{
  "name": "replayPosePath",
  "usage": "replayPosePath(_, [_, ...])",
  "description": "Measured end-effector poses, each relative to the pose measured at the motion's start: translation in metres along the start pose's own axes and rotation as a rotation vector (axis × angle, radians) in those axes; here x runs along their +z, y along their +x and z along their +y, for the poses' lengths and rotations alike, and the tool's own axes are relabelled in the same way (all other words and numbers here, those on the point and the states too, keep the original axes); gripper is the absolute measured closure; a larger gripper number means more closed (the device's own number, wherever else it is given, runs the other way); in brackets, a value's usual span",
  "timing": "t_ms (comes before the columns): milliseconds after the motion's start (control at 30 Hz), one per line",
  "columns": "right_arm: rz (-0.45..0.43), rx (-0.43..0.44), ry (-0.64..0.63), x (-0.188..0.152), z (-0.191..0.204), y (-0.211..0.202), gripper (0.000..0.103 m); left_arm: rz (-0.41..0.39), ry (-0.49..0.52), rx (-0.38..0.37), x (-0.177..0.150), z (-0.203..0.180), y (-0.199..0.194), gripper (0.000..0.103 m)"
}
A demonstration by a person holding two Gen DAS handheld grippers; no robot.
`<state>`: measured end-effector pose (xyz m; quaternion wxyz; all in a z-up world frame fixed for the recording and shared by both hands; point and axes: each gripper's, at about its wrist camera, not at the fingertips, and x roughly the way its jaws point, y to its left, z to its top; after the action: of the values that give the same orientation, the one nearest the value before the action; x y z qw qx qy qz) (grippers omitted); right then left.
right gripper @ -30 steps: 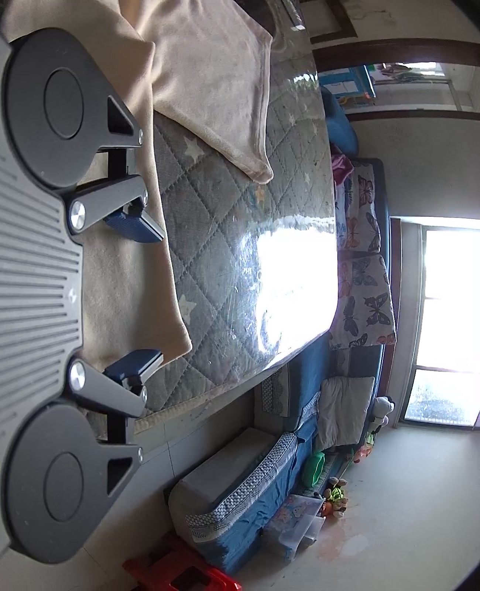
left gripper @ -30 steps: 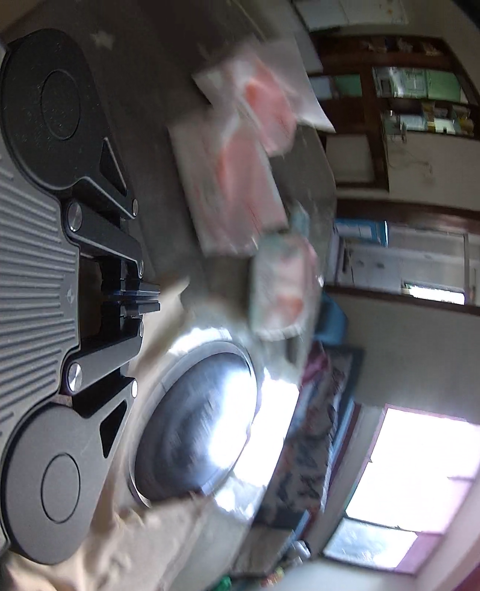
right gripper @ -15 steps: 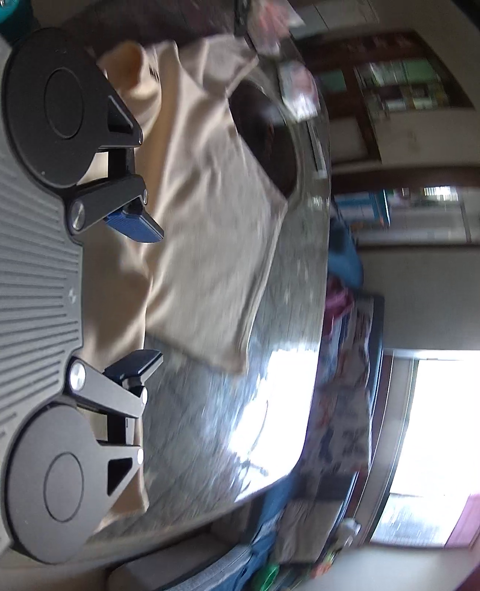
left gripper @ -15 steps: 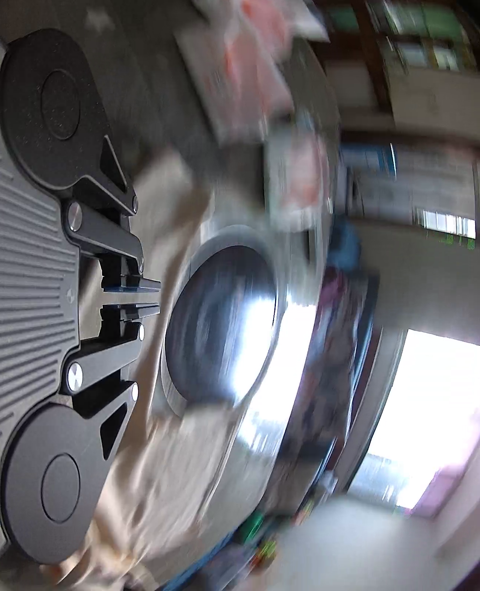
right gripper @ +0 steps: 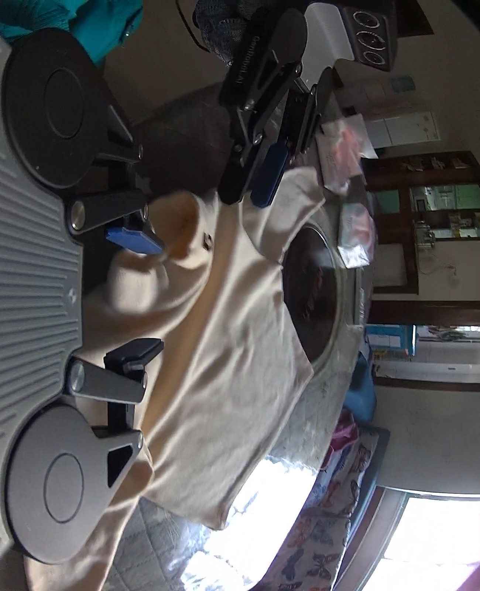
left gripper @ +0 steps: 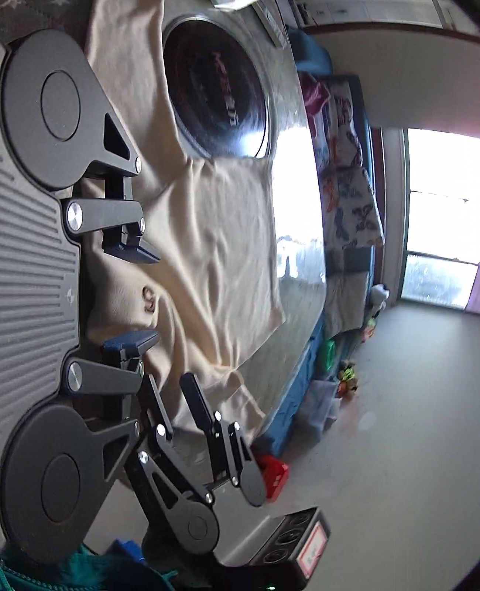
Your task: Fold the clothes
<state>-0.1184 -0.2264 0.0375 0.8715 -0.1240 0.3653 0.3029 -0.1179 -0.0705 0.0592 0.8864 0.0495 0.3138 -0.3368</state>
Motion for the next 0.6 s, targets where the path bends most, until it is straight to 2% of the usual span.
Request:
replayPosePath(33, [0.010,-0.002,-0.011,-0.002,0.002,0.002,0.063,0.010,0.018,0.001,-0.001,-0.004,0.004,0.060])
replayPosePath(67, [0.019,-0.009,-0.024,-0.004,0.005,0.004,0.072,0.018,0.036,0.003,-0.003,-0.007,0.007,0.061])
replayPosePath(133, [0.025,-0.018,-0.034,-0.008,0.007,0.005,0.080,0.037,0.063,0.021,-0.006,-0.011,0.014,0.062])
replayPosePath(167, [0.024,-0.020,-0.034,-0.010,0.007,0.004,0.085,0.049,0.071,0.033,-0.007,-0.013,0.018,0.078])
replayPosePath(200, [0.019,-0.020,-0.033,-0.011,0.006,0.003,0.089,0.063,0.070,0.040,-0.007,-0.011,0.021,0.087])
replayPosePath(267, [0.006,-0.019,-0.030,-0.012,0.004,-0.001,0.093,0.072,0.059,0.028,-0.006,-0.009,0.022,0.099])
replayPosePath(433, [0.007,0.001,-0.031,-0.011,0.001,-0.021,0.095,0.044,0.083,-0.076,-0.003,-0.013,0.000,0.100])
replayPosePath(600, [0.096,0.091,-0.042,-0.019,0.000,-0.031,0.093,0.135,0.097,-0.100,-0.015,-0.009,0.012,0.098])
